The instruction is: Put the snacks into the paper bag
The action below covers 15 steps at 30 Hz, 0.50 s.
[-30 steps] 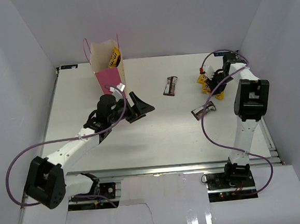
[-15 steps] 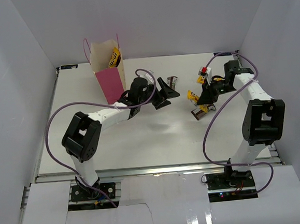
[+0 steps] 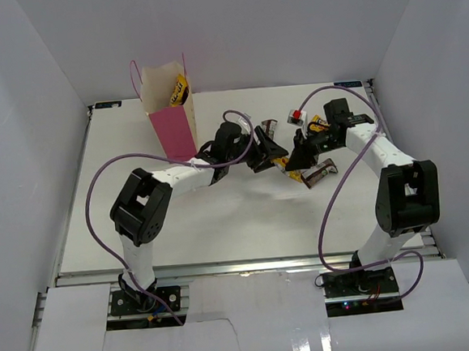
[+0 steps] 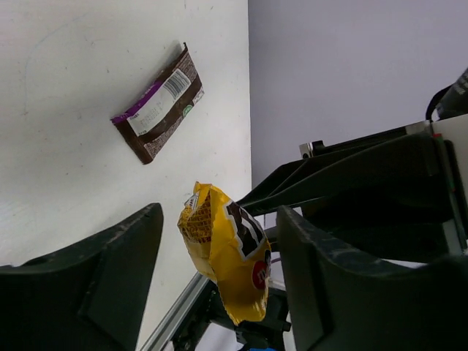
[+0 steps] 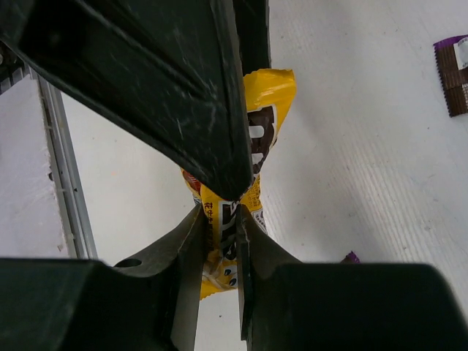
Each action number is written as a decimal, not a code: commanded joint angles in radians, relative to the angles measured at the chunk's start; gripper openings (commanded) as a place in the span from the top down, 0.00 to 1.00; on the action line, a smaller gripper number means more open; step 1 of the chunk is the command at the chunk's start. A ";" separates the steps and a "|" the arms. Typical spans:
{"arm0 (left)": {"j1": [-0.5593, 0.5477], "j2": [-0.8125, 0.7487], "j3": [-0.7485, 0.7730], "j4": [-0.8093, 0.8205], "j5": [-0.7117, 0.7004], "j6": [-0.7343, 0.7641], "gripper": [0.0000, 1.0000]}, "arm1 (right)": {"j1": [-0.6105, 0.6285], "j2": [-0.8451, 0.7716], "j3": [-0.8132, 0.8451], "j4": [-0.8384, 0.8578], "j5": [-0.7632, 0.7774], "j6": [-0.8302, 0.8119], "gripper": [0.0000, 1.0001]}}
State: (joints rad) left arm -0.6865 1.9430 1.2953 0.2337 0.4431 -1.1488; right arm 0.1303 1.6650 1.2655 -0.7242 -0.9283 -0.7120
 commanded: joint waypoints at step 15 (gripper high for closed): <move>0.011 -0.062 0.047 -0.124 -0.046 0.072 0.72 | 0.066 -0.045 0.014 0.174 0.062 0.154 0.51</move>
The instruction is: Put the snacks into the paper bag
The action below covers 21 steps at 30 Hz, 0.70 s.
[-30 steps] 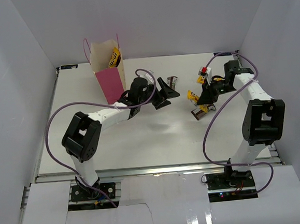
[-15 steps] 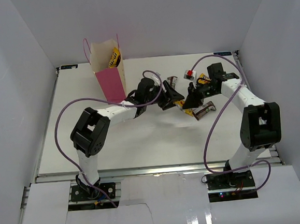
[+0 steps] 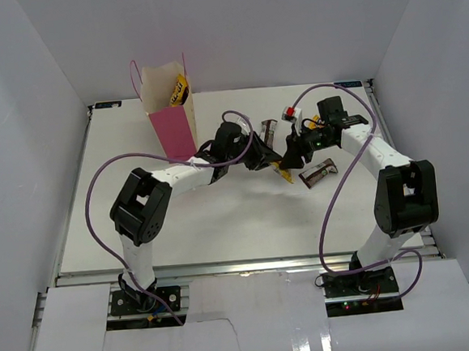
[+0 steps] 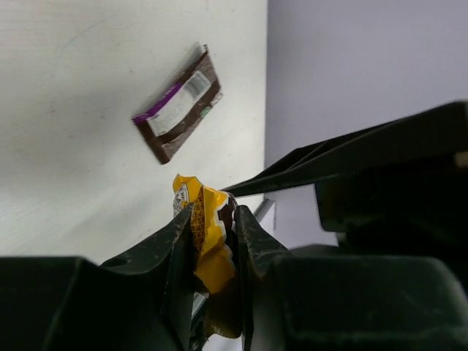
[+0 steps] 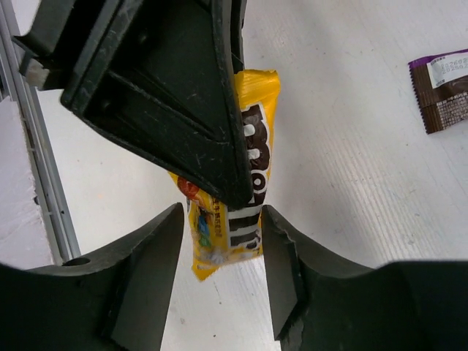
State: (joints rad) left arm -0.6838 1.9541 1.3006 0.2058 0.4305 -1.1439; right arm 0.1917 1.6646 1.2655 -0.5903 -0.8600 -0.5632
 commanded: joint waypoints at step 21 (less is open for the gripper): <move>0.383 -0.449 0.483 -0.678 -0.348 0.645 0.75 | -0.113 -0.138 -0.037 -0.028 0.012 -0.115 0.39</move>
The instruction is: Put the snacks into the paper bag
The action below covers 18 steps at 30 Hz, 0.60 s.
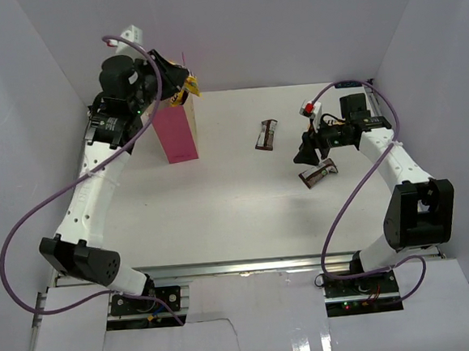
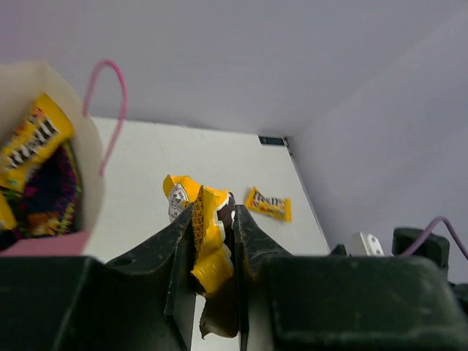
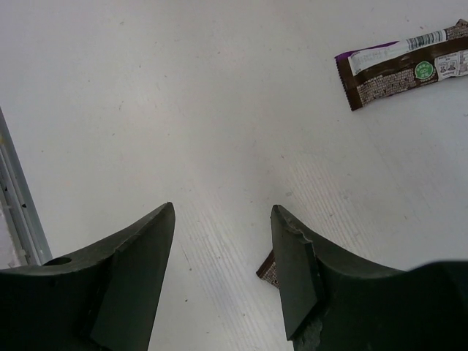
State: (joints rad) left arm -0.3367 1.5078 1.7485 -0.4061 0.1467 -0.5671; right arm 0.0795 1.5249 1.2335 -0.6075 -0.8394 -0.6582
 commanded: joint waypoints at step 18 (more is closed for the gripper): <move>0.116 0.426 0.424 -0.093 -0.331 0.277 0.73 | -0.052 0.007 -0.019 -0.011 0.013 -0.031 0.39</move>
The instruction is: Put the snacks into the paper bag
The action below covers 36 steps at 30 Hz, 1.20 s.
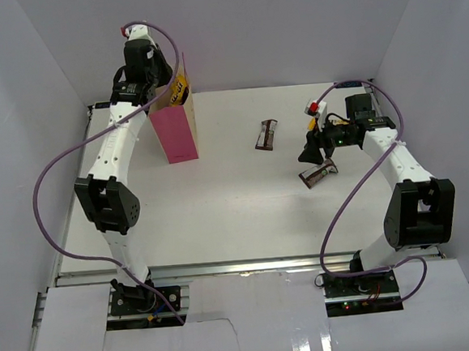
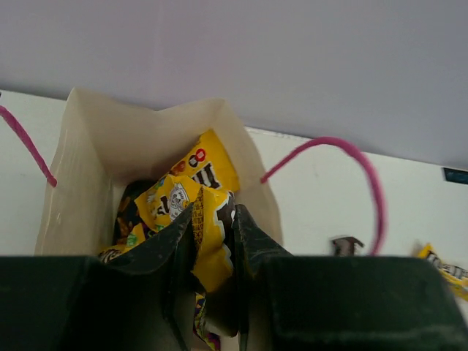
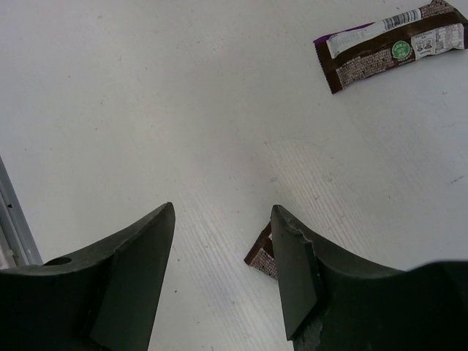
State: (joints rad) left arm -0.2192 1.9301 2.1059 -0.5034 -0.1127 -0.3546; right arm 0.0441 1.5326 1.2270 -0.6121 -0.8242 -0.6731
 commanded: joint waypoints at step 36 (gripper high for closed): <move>-0.012 -0.950 -1.027 0.247 0.375 -0.227 0.02 | -0.092 0.782 0.847 -0.120 0.652 -0.316 0.27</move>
State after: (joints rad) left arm -0.2321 1.0050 1.1763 -0.2562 0.1722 -0.4870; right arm -0.0338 2.2940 1.9980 -0.6613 -0.2039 -0.9150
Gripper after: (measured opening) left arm 0.979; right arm 0.739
